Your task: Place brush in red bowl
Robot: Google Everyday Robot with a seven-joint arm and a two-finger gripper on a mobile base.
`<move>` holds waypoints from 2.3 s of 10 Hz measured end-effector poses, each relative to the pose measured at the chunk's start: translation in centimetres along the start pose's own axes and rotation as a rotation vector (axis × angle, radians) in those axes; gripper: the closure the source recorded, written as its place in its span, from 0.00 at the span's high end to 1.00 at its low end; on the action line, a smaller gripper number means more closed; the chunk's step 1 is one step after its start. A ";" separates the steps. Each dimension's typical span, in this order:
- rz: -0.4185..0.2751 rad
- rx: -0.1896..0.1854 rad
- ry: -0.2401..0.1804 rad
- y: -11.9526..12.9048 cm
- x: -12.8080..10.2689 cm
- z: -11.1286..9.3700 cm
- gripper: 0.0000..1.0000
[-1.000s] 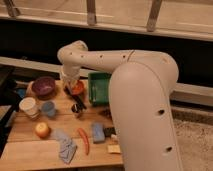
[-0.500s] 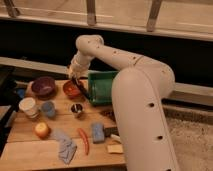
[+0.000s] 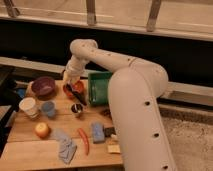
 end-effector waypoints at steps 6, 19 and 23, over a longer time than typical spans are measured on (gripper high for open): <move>-0.008 0.094 0.169 -0.3 0.6 2.4 0.00; -0.001 0.007 0.099 -1.1 1.2 3.9 0.80; -0.016 -0.011 0.019 -0.6 0.2 2.0 0.80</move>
